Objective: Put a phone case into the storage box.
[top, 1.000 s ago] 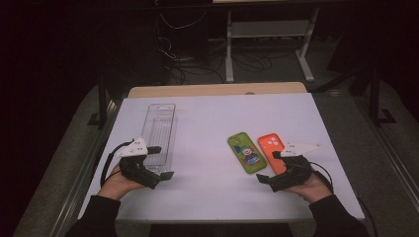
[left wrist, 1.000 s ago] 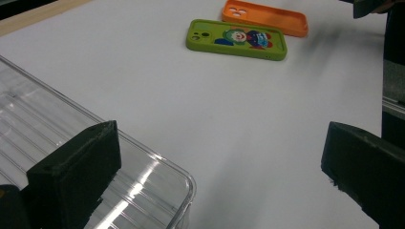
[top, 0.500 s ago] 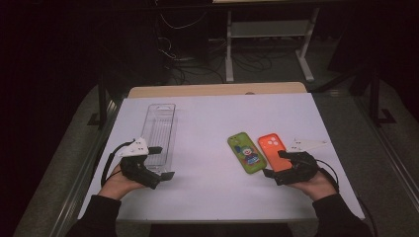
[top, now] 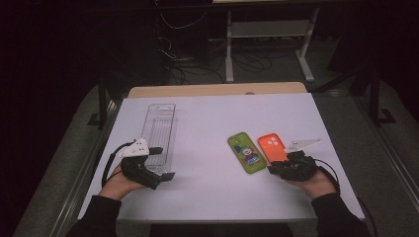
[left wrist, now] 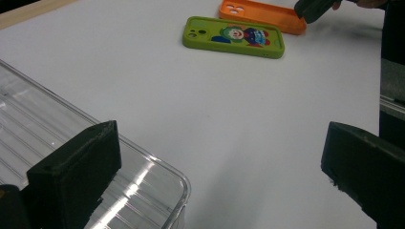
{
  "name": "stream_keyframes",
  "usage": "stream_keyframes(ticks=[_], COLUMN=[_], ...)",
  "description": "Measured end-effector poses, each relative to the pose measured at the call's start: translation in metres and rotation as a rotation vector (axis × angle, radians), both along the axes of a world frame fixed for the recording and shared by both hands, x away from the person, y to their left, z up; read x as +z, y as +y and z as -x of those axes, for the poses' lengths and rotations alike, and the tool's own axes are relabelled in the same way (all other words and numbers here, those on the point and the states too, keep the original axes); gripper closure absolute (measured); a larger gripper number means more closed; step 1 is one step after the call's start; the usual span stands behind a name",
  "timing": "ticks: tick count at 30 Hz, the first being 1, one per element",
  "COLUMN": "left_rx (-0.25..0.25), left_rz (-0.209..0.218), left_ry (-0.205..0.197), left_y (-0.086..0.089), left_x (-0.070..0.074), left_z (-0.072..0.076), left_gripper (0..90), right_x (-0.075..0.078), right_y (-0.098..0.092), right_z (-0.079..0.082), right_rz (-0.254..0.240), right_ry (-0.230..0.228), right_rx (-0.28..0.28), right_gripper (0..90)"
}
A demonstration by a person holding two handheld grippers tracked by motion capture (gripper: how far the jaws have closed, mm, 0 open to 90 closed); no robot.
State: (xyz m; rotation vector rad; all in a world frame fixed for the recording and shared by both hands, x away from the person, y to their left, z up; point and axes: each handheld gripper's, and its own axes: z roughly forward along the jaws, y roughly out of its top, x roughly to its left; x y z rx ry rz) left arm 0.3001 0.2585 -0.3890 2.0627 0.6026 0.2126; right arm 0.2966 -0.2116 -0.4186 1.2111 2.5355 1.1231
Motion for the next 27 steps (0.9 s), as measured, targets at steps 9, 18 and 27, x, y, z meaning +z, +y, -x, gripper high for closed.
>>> stream_keyframes(ticks=[9,18,27], left_rx=[-0.005,0.001,-0.003], left_rz=[0.002,0.003,0.003], left_ry=[0.0,0.008,0.002], left_y=[0.0,0.0,0.0], left_x=[-0.001,-0.001,0.0], left_z=[0.0,0.001,0.0], left_gripper=[0.0,0.0,0.0], right_x=[-0.01,-0.015,-0.015], right_y=[0.005,0.002,-0.01], right_z=[-0.004,-0.006,-0.01], right_rz=[0.071,0.098,0.13], right_ry=[0.05,0.072,0.048], right_rx=[0.012,-0.012,-0.06], right_gripper=[88.0,88.1,88.1])
